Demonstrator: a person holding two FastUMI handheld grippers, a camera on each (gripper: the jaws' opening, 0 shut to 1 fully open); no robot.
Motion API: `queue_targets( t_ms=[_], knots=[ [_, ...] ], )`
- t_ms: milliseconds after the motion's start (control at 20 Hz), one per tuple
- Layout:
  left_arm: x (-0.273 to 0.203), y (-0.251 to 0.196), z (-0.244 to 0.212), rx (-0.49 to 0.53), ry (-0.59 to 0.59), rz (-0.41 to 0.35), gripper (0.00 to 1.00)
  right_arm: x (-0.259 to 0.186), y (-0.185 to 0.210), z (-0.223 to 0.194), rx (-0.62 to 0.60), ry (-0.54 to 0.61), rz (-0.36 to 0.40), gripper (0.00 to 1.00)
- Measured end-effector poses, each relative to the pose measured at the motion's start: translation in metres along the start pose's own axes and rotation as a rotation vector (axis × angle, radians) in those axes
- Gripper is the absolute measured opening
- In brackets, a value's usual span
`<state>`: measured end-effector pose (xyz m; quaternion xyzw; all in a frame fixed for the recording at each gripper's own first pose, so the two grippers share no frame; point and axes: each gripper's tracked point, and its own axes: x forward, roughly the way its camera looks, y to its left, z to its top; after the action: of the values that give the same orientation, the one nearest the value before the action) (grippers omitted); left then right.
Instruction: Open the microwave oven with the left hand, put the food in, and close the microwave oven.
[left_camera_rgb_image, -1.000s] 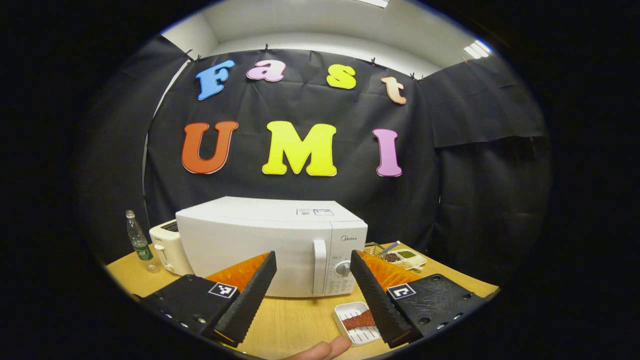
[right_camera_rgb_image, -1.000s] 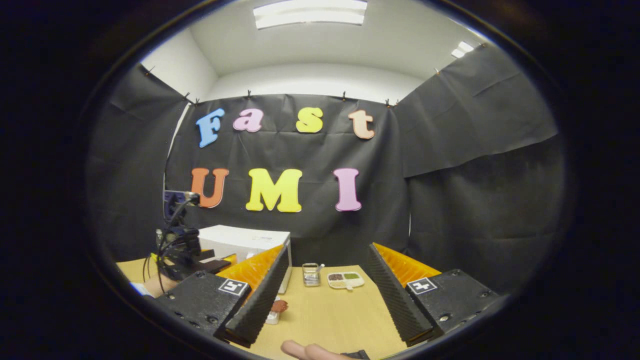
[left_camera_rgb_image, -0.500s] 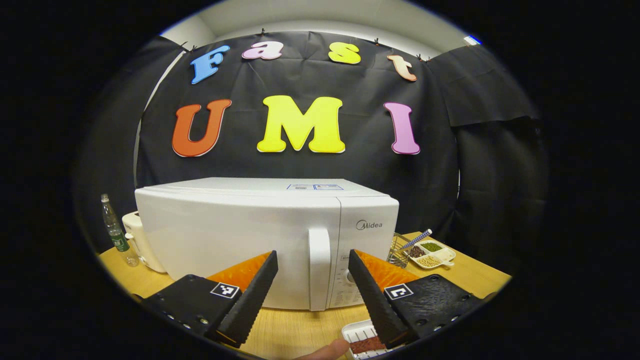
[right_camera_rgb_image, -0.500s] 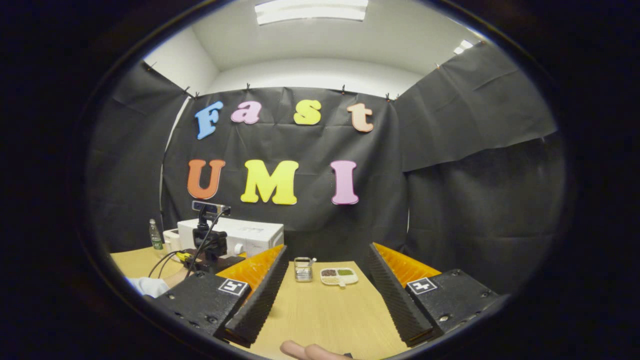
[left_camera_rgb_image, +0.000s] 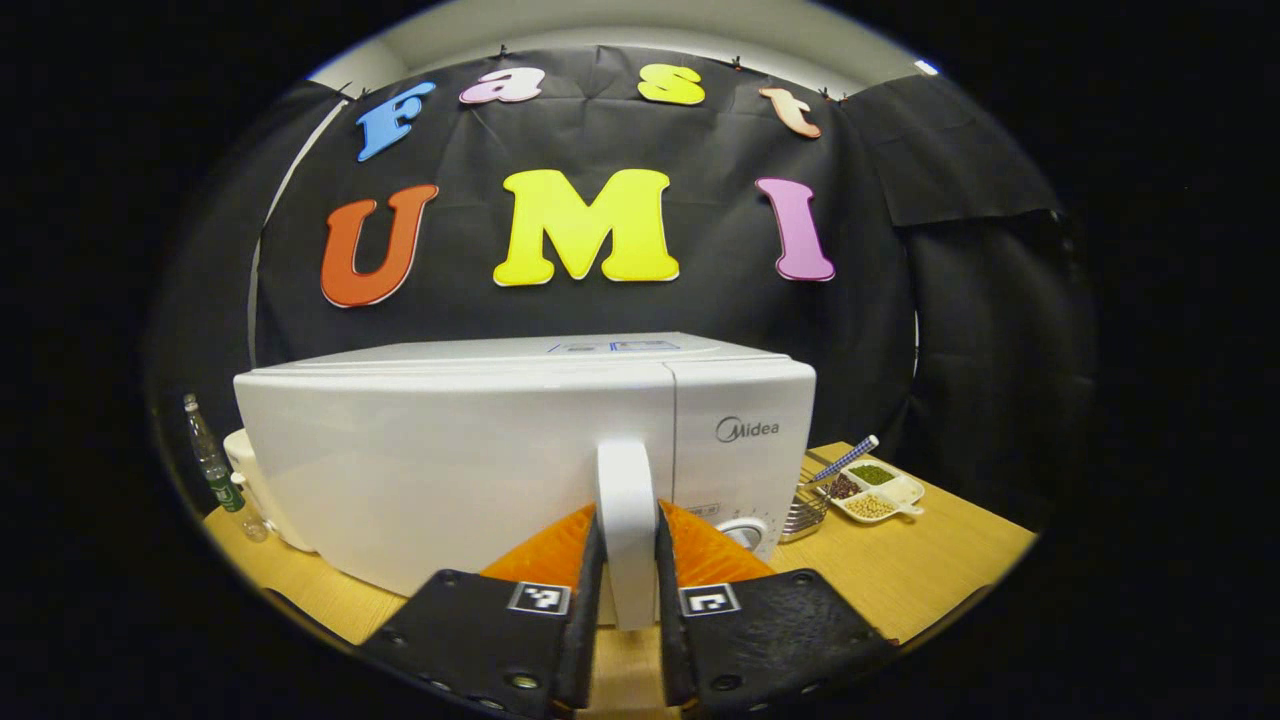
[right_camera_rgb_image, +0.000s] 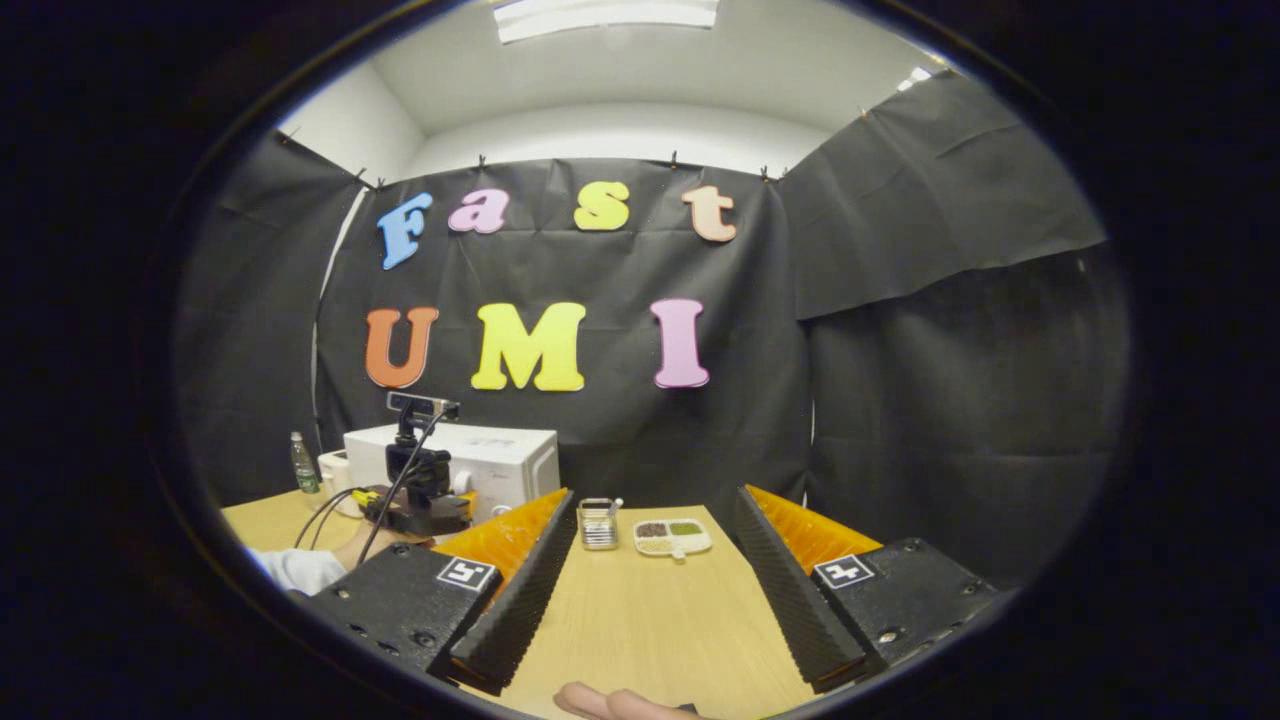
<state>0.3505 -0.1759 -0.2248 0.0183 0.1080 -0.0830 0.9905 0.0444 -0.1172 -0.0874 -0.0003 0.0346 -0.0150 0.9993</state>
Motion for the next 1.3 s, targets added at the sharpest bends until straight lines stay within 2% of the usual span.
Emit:
queue_targets(
  t_ms=[100,150,200,250,300,350,400,450,650,700,800,850,1050,1300],
  knots=[
    [0.002,-0.002,-0.004,-0.011,0.024,-0.005,0.16,-0.001,0.003,0.0,-0.008,0.006,0.008,1.0],
    [-0.002,0.0,-0.001,-0.011,0.026,-0.003,0.07,-0.003,0.005,0.003,-0.013,0.003,0.009,1.0],
    [-0.004,0.001,-0.002,-0.013,0.027,0.003,0.14,-0.005,0.006,0.006,-0.018,-0.003,0.008,1.0],
    [-0.004,0.0,-0.003,-0.017,0.031,0.006,0.02,-0.007,0.006,0.008,-0.025,-0.01,0.006,1.0],
    [-0.007,0.001,-0.004,-0.031,0.035,0.012,0.02,-0.009,0.008,0.01,-0.033,-0.015,0.004,1.0],
    [-0.017,0.0,-0.003,-0.047,0.032,0.016,0.02,-0.011,0.009,0.012,-0.039,-0.02,0.004,0.9],
    [-0.022,0.0,-0.003,-0.052,0.022,0.018,0.02,-0.013,0.011,0.014,-0.042,-0.023,0.006,0.9],
    [-0.031,0.0,-0.007,-0.045,0.029,0.003,0.01,-0.014,0.012,0.013,-0.042,-0.023,0.007,1.0],
    [-0.078,0.006,-0.012,-0.053,-0.004,-0.047,0.02,-0.015,0.029,0.011,-0.033,-0.013,0.022,1.0],
    [-0.091,0.01,-0.013,-0.037,-0.012,-0.055,0.02,-0.016,0.038,0.01,-0.02,-0.003,0.03,0.9],
    [-0.115,0.02,-0.017,-0.022,-0.019,-0.076,0.02,-0.019,0.061,0.01,0.003,0.012,0.065,0.9],
    [-0.128,0.025,-0.021,-0.025,-0.018,-0.091,0.02,-0.021,0.072,0.011,0.009,0.014,0.077,1.0],
    [-0.181,0.056,-0.029,-0.013,-0.018,-0.119,0.02,-0.029,0.115,0.013,-0.011,0.009,0.102,1.0],
    [-0.242,0.117,-0.041,-0.003,-0.025,-0.103,0.02,-0.037,0.181,0.016,-0.068,0.0,0.151,1.0]
  ],
)
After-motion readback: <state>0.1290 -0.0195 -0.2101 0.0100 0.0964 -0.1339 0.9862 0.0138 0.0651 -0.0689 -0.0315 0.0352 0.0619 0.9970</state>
